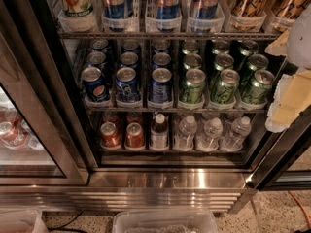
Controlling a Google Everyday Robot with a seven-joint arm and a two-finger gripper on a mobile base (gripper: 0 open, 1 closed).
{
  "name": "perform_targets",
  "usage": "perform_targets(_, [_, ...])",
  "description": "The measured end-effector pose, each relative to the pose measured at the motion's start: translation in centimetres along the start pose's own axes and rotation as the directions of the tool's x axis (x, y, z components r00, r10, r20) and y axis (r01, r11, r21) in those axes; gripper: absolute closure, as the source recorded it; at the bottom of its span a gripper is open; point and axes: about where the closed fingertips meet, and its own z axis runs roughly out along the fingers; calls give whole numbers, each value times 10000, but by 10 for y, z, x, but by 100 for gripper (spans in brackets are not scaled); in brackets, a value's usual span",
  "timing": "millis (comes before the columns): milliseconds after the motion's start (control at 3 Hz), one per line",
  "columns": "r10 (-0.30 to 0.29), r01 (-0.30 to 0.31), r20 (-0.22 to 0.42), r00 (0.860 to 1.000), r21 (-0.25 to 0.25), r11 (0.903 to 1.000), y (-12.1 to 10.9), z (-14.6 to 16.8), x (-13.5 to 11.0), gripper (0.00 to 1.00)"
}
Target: Pick orange can from top shelf of fridge
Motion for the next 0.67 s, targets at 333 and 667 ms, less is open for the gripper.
perform_targets(333, [74, -75, 121, 9999, 76, 9999, 0, 0, -7, 0])
perform_targets(667, [676, -703, 1015, 9925, 232, 9973, 1, 2, -25, 0])
